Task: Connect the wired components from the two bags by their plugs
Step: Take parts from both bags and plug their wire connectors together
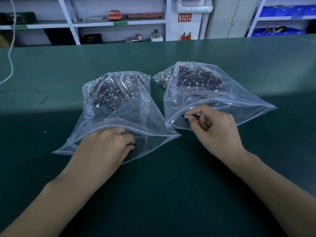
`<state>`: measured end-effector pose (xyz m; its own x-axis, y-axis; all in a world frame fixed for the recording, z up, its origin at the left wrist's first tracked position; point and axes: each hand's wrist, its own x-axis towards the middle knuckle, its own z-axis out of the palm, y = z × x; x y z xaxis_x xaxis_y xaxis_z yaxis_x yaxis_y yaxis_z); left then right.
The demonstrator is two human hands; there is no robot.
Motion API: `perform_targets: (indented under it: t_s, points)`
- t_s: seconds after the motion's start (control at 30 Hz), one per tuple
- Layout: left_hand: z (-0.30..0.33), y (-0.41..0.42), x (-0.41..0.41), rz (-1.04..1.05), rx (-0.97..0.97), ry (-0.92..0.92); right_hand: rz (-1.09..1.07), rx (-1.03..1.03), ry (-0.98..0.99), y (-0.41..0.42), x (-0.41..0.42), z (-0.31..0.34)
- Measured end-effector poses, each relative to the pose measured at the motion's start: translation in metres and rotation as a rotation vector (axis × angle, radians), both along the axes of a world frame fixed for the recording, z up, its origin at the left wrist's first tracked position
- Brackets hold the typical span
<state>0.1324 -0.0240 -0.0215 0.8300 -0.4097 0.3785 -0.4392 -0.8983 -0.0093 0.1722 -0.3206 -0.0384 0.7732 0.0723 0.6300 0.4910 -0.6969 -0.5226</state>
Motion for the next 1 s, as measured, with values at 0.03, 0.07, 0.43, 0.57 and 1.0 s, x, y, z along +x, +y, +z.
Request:
perform_targets:
  t_s: [0.03, 0.07, 0.43, 0.57, 1.0]
  points:
    - [0.001, -0.001, -0.002, -0.002, -0.004, -0.029, 0.002, -0.002, -0.004, 0.0, 0.0, 0.0]
    - [0.001, -0.003, -0.004, -0.003, -0.016, -0.062, 0.004, -0.002, -0.009, 0.0, 0.0, 0.0]
    - [-0.007, -0.015, -0.001, -0.244, -0.263, -0.261, 0.077, 0.004, -0.056, 0.002, -0.001, -0.003]
    - [-0.009, -0.02, -0.004, -0.303, -0.358, -0.304, 0.14, 0.011, -0.082, 0.005, -0.003, -0.003]
    - [-0.008, -0.029, -0.013, -0.238, -0.897, -0.18, 0.369, 0.011, -0.069, 0.012, -0.011, -0.003]
